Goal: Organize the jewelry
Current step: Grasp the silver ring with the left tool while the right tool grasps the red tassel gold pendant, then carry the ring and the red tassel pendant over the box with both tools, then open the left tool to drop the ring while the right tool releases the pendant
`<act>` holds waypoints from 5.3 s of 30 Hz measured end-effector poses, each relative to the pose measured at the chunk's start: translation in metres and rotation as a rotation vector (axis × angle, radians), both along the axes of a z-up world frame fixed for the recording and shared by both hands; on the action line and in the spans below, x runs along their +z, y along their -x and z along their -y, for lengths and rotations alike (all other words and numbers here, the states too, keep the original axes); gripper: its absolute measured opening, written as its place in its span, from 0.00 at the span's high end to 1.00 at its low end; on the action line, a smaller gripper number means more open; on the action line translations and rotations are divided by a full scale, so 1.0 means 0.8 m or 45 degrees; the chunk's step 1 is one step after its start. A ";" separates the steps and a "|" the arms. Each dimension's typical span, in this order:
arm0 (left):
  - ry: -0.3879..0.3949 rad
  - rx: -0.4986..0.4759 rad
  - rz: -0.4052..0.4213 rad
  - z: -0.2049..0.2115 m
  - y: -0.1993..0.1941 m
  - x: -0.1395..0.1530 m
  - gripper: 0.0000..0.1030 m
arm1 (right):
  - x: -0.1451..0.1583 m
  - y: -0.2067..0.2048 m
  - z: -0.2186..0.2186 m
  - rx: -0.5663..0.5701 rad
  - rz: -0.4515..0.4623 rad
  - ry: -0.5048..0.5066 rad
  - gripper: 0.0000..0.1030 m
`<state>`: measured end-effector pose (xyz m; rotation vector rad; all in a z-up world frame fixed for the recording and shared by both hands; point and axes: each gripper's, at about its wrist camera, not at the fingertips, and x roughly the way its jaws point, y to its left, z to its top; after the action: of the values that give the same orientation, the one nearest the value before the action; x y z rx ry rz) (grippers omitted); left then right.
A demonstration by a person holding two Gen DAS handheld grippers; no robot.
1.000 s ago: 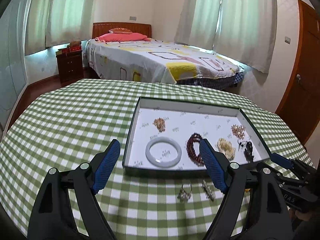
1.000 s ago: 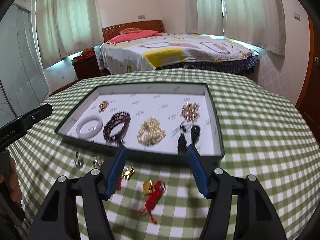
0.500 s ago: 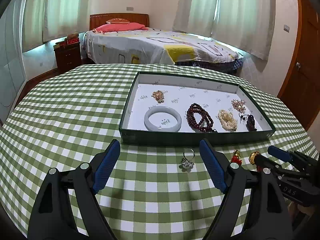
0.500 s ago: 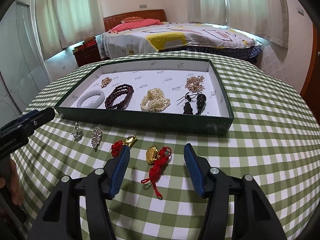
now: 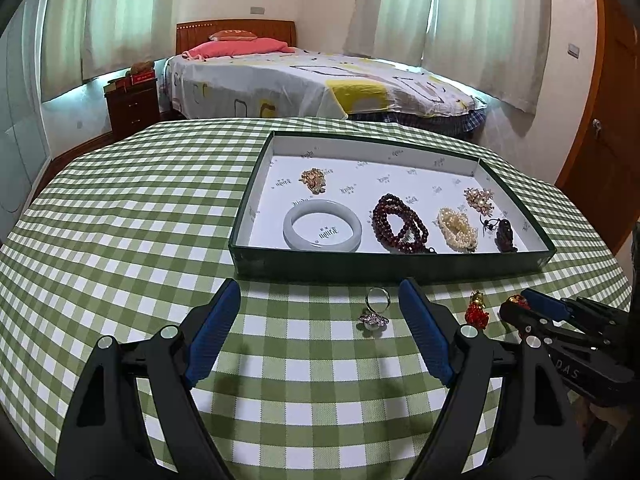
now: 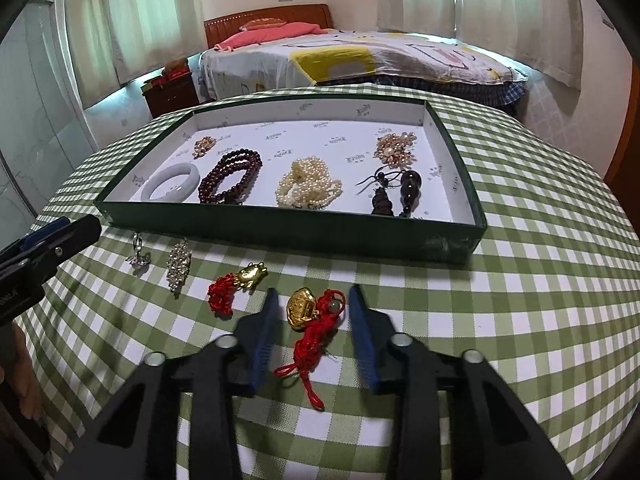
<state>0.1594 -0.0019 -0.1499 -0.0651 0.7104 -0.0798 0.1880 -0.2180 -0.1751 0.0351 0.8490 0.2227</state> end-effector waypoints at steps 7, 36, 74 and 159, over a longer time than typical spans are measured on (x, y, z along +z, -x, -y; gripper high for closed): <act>-0.001 -0.015 -0.016 0.007 -0.002 -0.005 0.23 | 0.001 0.003 -0.004 0.029 0.004 0.012 0.81; 0.027 -0.134 -0.213 0.035 -0.036 -0.038 0.77 | 0.004 -0.003 0.024 -0.011 0.009 -0.028 0.81; 0.032 -0.135 -0.115 0.021 -0.018 -0.014 0.79 | 0.019 0.007 0.017 -0.007 0.056 0.001 0.81; -0.031 -0.137 -0.256 0.064 -0.246 -0.022 0.69 | 0.026 -0.193 -0.008 0.010 0.000 0.033 0.76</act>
<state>0.3564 -0.0534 -0.1674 -0.0115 0.9152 -0.1691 0.3420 -0.2115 -0.1545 0.0074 0.8524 0.2189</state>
